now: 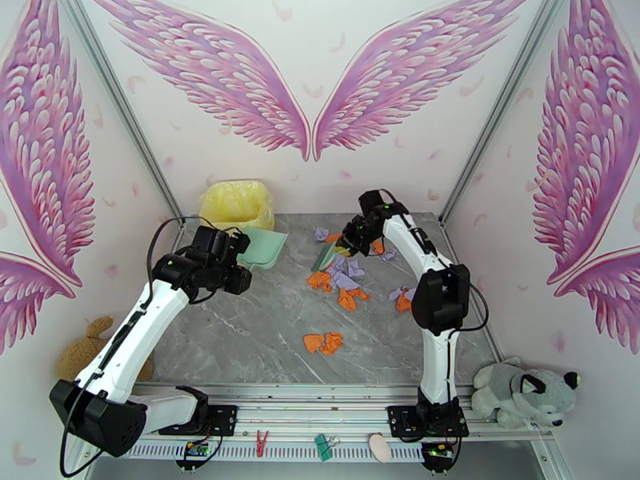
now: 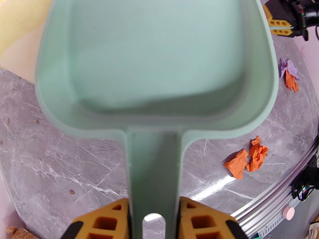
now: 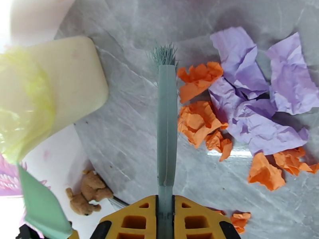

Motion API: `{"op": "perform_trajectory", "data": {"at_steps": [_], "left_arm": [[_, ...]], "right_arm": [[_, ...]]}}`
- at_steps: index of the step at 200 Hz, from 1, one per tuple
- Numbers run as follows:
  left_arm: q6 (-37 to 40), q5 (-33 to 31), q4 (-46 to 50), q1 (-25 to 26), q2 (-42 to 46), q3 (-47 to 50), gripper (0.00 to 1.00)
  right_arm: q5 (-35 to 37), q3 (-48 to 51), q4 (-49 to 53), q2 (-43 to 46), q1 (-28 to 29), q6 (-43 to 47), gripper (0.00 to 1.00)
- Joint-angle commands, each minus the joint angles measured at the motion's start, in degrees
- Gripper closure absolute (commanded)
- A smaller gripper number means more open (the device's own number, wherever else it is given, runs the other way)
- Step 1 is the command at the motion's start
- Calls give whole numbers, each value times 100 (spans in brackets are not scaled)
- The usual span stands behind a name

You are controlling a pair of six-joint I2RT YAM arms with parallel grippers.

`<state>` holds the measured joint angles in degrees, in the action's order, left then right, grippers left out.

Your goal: Sweep away the paper scraps from the table

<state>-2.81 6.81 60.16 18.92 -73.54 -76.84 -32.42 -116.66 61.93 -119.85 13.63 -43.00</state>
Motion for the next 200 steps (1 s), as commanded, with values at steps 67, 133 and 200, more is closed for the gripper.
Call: {"op": "perform_trajectory", "data": {"at_steps": [67,133,200], "left_arm": [[-15,-24,-57,112,217,146,100],[-38,-241,13,121,432,176,100],[-72,-166,-9,139,519,433,100]], "right_arm": [[326,-2275,-2398,-1978,9,-2747,100],[508,-2771,-2087,-2734,17,-2503,100],[517,-288,-1731,-1221,-95,-1268,100]]}}
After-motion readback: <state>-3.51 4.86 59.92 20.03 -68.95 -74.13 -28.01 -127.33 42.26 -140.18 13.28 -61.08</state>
